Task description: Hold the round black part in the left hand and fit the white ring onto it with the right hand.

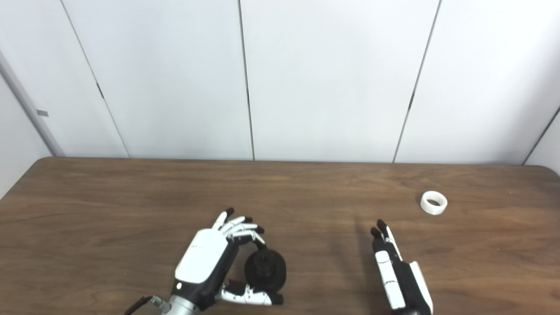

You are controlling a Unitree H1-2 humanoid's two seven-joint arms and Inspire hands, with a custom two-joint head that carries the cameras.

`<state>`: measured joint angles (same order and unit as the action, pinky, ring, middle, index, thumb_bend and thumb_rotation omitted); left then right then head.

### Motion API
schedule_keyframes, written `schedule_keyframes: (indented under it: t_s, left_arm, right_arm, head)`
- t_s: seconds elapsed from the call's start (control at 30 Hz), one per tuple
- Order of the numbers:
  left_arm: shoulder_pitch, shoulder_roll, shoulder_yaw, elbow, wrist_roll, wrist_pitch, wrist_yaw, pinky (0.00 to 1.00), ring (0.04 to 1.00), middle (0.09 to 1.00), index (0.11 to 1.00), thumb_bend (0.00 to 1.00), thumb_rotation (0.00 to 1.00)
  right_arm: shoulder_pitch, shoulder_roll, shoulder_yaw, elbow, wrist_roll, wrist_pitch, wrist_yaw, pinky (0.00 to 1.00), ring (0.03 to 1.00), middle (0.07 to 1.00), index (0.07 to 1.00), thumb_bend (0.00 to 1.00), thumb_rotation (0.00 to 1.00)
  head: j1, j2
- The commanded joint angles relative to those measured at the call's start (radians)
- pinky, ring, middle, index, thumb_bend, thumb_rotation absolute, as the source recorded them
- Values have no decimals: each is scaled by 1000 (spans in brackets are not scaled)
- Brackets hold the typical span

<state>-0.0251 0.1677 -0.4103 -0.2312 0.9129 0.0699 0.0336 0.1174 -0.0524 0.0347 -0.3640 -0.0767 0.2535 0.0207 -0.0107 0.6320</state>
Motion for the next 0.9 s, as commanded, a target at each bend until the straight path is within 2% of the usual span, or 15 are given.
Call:
schedule_keyframes:
  t_s: [0.0, 0.13, 0.27, 0.33, 0.63, 0.87]
  left_arm:
    - [-1, -4, -6, 3, 26, -40, 46, 1000, 863, 761, 482, 525, 56]
    - [20, 0, -19, 75, 60, -86, 117, 1000, 859, 763, 483, 524, 53]
    - [27, 6, -20, 120, 74, -106, 157, 1000, 858, 765, 483, 524, 53]
    - [31, 7, -20, 139, 81, -115, 175, 1000, 860, 766, 483, 524, 53]
    - [45, 9, -23, 184, 78, -135, 232, 1000, 866, 767, 483, 524, 52]
    - [58, 10, -18, 189, 74, -143, 247, 1000, 872, 769, 483, 525, 53]
  right_arm:
    - [-19, 12, -1, -23, 0, -10, -7, 1000, 981, 966, 993, 525, 1000]
    - [-26, 20, 2, -30, -10, 7, -12, 1000, 982, 956, 989, 544, 1000]
    - [-30, 25, 5, -43, -15, 24, -15, 1000, 997, 952, 991, 551, 1000]
    - [-34, 24, 4, -41, -8, 11, -13, 1000, 1000, 950, 994, 546, 1000]
    - [-38, 33, 4, -81, -27, 55, -20, 1000, 984, 940, 984, 543, 1000]
    - [-43, 30, -18, -94, -23, 81, -26, 1000, 999, 940, 982, 574, 1000]
  head:
    - [-13, 8]
    - [-32, 18]
    - [-46, 30]
    - [-57, 40]
    - [-85, 76]
    - [-88, 82]
